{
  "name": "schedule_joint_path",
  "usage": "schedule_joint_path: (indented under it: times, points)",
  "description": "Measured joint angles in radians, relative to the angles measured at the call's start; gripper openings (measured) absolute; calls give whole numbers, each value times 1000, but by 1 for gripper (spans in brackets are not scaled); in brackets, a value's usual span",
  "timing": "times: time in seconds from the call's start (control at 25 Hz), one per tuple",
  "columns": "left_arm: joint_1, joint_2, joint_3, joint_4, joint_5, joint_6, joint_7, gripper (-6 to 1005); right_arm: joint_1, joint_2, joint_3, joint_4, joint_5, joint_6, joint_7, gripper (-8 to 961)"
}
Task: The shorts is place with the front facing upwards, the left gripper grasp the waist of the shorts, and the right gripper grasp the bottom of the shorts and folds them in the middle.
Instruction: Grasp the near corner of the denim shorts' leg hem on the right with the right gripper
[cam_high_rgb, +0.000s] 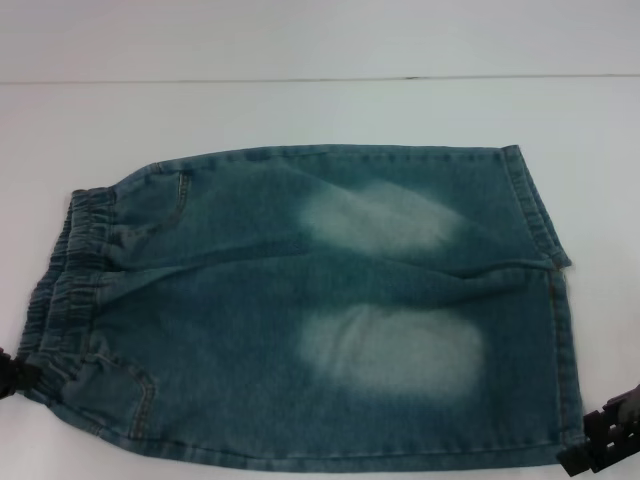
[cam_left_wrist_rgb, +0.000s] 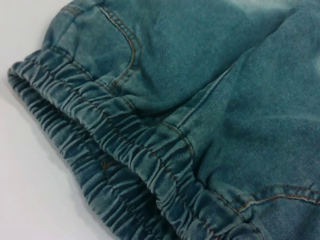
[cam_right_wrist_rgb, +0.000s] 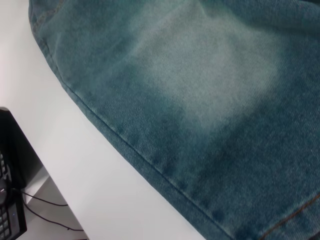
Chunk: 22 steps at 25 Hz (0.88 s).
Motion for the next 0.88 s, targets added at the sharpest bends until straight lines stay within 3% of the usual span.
schedule_joint_path:
  times: [0.32,0.52,0.88]
  points:
    - [0,0,0,-1,0,0,1,49,5,3,0,1,2,5,-7,828]
    - [-1,0,0,-1,1,0,2,49,8,7,-6,3,2,9,-8,596]
    - [-6,0,0,-1,2,0,3,50,11,8,-15,19,1,36,1,330]
